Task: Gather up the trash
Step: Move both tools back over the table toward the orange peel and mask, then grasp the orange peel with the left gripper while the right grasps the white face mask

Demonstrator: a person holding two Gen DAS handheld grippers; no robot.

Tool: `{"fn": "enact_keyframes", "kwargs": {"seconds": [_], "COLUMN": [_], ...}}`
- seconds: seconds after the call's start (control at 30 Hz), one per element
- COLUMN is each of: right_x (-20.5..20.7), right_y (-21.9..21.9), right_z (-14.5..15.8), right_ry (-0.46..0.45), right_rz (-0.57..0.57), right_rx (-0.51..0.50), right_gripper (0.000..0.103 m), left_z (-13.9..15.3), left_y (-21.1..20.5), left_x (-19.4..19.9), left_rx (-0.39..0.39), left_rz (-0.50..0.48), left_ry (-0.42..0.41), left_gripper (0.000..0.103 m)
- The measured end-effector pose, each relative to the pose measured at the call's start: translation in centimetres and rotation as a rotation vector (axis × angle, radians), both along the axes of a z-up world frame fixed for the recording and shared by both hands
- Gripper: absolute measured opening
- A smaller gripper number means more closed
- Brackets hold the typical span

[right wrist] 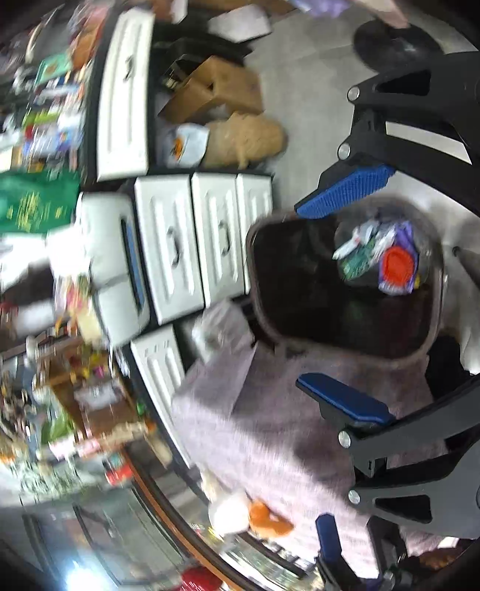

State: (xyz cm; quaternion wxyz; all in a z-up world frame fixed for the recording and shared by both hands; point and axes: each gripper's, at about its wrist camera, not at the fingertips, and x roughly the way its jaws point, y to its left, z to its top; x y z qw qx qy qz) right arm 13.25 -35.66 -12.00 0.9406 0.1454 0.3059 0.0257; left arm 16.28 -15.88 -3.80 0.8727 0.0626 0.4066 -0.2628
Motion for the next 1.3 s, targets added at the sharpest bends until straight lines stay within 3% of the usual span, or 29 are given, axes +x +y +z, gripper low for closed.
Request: {"fn": "enact_keyframes", "kwargs": {"seconds": [0.2, 0.4, 0.6, 0.8, 0.93, 1.03, 1.1, 1.13, 1.2, 1.3], "right_x": [2.5, 4.1, 6.9, 8.7, 9.6, 10.5, 11.3, 11.7, 12.5, 13.9], "right_y": [6.1, 12.2, 16.0, 19.6, 21.4, 22.7, 23.7, 24.1, 25.1, 27.4], "right_z": [2.9, 5.6, 6.2, 6.4, 6.5, 6.9, 7.2, 7.4, 7.7, 8.0], "right_ry": [-0.023, -0.064, 0.008, 0.019, 0.024, 0.021, 0.013, 0.009, 0.002, -0.021], "right_rz": [0.188, 0.35, 0.486, 0.54, 0.564, 0.578, 0.587, 0.591, 0.604, 0.654], "right_rx": [-0.046, -0.143, -0.031, -0.048, -0.067, -0.084, -0.096, -0.1, -0.108, -0.135], "right_gripper": [0.091, 0.091, 0.091, 0.091, 0.091, 0.091, 0.091, 0.091, 0.091, 0.091], "left_z": [0.4, 1.2, 1.7, 1.7, 1.2, 0.2, -0.5, -0.7, -0.8, -0.8], "left_y": [6.3, 13.9, 19.9, 22.5, 23.6, 24.5, 24.9, 25.0, 25.2, 25.5], "left_x": [0.6, 2.3, 4.7, 7.9, 10.3, 11.9, 12.6, 12.6, 12.3, 11.3], "left_rx": [0.043, 0.025, -0.002, 0.017, -0.02, -0.025, -0.068, -0.075, -0.068, -0.086], "left_rz": [0.12, 0.307, 0.474, 0.507, 0.512, 0.52, 0.514, 0.52, 0.54, 0.53], "left_ry": [-0.028, -0.03, -0.026, -0.017, 0.027, 0.065, 0.104, 0.115, 0.109, 0.107], "left_gripper": [0.097, 0.097, 0.094, 0.089, 0.087, 0.08, 0.063, 0.059, 0.04, 0.032]}}
